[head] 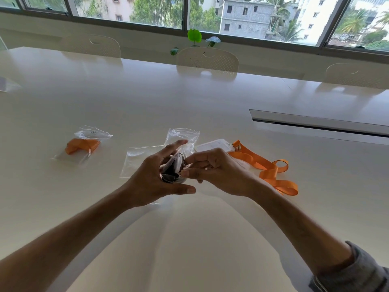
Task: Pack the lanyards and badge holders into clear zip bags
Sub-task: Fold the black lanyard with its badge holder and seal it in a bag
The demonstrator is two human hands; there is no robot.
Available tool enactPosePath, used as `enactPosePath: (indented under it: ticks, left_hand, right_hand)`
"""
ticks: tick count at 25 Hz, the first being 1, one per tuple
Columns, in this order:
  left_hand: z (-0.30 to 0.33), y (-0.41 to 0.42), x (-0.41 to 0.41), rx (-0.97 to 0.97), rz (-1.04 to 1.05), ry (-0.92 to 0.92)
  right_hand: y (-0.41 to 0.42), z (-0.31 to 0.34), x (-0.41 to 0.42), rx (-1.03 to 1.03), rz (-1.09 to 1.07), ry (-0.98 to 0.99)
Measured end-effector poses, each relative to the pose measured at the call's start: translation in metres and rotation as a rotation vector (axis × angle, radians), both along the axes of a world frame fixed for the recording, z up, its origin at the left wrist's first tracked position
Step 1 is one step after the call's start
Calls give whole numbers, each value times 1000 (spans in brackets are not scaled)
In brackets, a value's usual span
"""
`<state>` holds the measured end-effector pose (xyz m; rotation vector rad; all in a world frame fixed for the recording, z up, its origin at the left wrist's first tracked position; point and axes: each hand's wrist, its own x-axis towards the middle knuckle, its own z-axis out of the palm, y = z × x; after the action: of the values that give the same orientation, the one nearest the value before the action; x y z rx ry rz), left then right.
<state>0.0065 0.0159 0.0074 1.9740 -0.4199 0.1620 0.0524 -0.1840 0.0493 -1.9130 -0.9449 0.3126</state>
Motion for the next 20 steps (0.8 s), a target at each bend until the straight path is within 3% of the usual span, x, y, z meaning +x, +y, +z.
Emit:
enactPosePath:
  ticks: [4,8,20]
  left_hand:
    - [4,6,0,97,53,-49]
    - [2,-2,-5,129,92,-112]
    - [-2,-9,-7,191,137,-245]
  right_hand:
    - [-4,5,0,-150,18,-154]
    - [-7,5,2,-223,50,-116]
    - [-3,1,0,-192,-106,-153]
